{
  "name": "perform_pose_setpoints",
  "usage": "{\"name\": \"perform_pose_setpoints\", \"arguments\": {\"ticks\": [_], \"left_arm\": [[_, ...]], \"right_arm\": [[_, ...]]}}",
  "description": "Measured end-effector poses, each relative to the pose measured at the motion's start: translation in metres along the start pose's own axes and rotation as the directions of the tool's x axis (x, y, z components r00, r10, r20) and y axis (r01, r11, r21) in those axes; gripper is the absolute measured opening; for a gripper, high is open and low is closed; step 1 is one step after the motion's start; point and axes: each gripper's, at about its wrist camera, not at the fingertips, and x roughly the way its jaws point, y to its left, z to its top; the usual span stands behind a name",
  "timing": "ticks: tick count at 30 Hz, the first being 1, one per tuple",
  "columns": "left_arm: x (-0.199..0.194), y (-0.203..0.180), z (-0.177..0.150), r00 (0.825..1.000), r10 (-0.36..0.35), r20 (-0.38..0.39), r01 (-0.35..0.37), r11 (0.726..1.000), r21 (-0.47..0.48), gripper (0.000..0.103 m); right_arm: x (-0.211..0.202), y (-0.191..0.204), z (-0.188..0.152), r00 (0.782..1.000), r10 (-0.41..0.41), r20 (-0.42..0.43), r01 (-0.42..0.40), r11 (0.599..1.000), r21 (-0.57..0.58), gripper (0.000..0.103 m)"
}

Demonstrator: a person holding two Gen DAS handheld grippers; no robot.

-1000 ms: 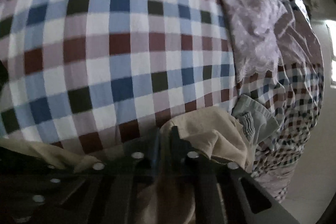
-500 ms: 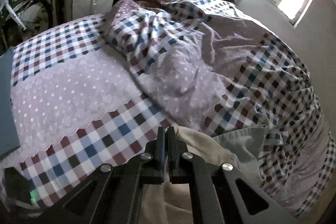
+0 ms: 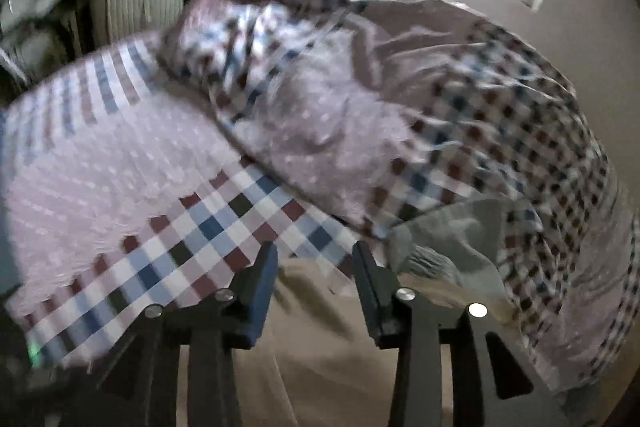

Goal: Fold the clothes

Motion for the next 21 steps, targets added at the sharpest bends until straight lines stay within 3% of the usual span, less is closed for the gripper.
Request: {"name": "perform_pose_setpoints", "arguments": {"ticks": [3,5,6,7,9,11,15,19,21], "left_arm": [[-0.011,-0.006,0.004,0.999,-0.011,0.036,0.01,0.999,0.031,0.03],[-0.015,-0.013,0.006,0.998,-0.03,0.055,0.026,0.998,0.065,0.05],[-0.016,-0.017,0.005,0.997,-0.042,0.059,0.037,0.996,0.085,0.054],[-0.014,-0.023,0.003,0.997,-0.059,0.046,0.053,0.992,0.115,0.063],[-0.007,-0.036,-0.006,0.996,-0.086,-0.002,0.085,0.979,0.183,0.067],[-0.001,-0.049,-0.018,0.992,-0.11,-0.058,0.121,0.961,0.25,0.068],[0.013,-0.068,-0.052,0.976,-0.114,-0.183,0.175,0.915,0.362,0.078],[0.022,-0.079,-0.086,0.96,-0.088,-0.266,0.205,0.868,0.453,0.078],[0.026,-0.083,-0.101,0.955,-0.07,-0.289,0.21,0.847,0.489,0.078]], "right_arm": [[-0.058,-0.051,-0.058,0.997,0.071,0.012,-0.072,0.991,0.111,0.047],[-0.08,-0.072,-0.106,0.994,0.105,-0.02,-0.1,0.981,0.168,0.048],[-0.092,-0.085,-0.14,0.992,0.121,-0.039,-0.11,0.971,0.212,0.048],[-0.099,-0.094,-0.168,0.988,0.14,-0.058,-0.12,0.958,0.26,0.048],[-0.111,-0.11,-0.228,0.98,0.181,-0.086,-0.135,0.914,0.384,0.048],[-0.12,-0.126,-0.291,0.97,0.223,-0.1,-0.142,0.848,0.511,0.048],[-0.129,-0.14,-0.395,0.953,0.294,-0.076,-0.152,0.677,0.72,0.048],[-0.125,-0.147,-0.457,0.933,0.358,0.032,-0.216,0.488,0.845,0.048],[-0.118,-0.149,-0.468,0.924,0.376,0.063,-0.236,0.434,0.869,0.048]]}}
